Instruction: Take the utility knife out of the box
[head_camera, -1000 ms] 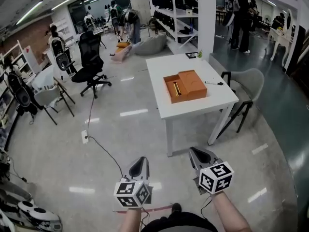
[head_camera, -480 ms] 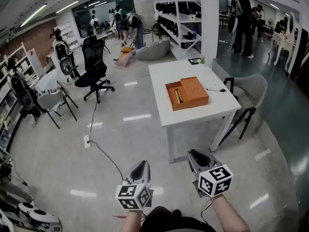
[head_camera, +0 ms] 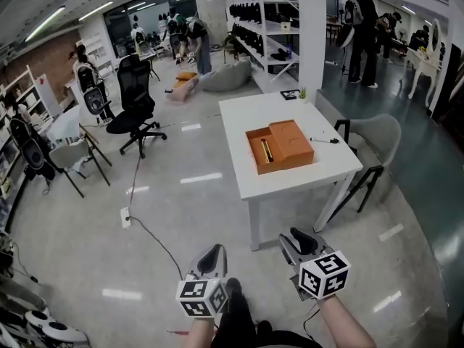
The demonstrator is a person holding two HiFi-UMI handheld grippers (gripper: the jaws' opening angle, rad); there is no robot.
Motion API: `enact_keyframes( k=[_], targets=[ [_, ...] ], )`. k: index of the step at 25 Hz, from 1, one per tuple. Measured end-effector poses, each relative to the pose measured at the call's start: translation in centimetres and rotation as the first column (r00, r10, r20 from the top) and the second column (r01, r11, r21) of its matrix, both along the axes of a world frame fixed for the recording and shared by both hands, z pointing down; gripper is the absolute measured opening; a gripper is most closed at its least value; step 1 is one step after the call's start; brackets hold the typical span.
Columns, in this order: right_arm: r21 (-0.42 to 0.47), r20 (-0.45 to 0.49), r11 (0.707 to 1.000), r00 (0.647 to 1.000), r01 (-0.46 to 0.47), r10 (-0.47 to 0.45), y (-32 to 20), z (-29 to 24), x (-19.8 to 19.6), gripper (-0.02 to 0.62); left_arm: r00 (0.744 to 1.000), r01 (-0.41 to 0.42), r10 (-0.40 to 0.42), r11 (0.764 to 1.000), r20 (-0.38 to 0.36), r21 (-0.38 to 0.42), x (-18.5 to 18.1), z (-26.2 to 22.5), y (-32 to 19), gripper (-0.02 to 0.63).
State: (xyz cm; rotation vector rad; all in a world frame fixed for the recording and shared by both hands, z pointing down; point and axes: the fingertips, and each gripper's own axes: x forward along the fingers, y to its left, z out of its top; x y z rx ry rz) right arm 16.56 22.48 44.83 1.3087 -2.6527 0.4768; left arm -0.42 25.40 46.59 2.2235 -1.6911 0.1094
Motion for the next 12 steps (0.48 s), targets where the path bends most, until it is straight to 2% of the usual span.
enact_keyframes(
  k=[12],
  targets=[
    [0.009,-0.05,0.999,0.998,-0.034,0.034,-10.5,0.7,-3.9,0.156,1.0,-0.014,0.014,1.0,-0.025,-0.009,-4.6,1.3,-11.4,0.023]
  ],
)
